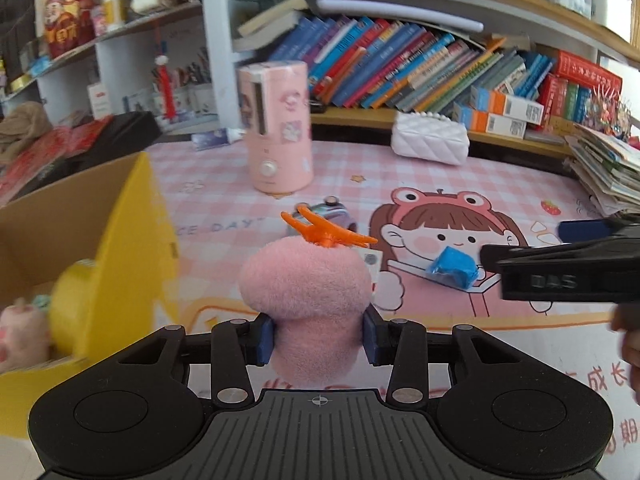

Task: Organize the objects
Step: 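Lift the pom-pom toy with the left gripper while the right gripper grasps the blue block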

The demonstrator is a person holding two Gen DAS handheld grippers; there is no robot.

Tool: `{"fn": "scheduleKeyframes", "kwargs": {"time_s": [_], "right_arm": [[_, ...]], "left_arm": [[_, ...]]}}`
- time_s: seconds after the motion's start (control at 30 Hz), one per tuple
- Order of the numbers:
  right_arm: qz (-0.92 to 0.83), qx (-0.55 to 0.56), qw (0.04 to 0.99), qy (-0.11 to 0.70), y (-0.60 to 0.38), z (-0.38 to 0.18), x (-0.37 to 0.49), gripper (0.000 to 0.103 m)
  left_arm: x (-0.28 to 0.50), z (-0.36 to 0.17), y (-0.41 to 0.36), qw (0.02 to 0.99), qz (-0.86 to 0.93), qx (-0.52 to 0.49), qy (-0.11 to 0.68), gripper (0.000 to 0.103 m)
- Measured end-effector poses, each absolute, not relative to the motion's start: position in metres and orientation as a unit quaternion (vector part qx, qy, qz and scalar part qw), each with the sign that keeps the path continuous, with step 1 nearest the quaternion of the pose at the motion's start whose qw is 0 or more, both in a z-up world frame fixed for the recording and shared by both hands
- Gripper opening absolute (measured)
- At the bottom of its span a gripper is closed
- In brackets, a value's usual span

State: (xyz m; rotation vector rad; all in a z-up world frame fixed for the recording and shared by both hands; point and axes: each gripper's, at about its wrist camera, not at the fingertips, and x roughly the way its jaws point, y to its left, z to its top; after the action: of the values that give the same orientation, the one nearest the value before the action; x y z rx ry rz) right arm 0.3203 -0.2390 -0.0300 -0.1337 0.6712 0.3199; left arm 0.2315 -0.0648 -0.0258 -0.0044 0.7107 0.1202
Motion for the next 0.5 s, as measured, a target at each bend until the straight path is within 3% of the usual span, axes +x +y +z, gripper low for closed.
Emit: {"fn": "scheduleKeyframes", "kwargs": {"time_s": [0.33, 0.5], "right_arm": [[0.213, -0.095, 0.914, 0.332, -0.213, -0.056, 0.343, 0.093], [0.218, -0.101, 0.906, 0.348, -0.203, -0.068, 0.354, 0.088]], "left_arm": [[0.201, -0.014, -0.058, 0.936, 0.06, -0.007, 0.348, 0.04], [0.199, -0.013, -0.057, 0.936, 0.062, -0.006, 0.347, 0.04]]}}
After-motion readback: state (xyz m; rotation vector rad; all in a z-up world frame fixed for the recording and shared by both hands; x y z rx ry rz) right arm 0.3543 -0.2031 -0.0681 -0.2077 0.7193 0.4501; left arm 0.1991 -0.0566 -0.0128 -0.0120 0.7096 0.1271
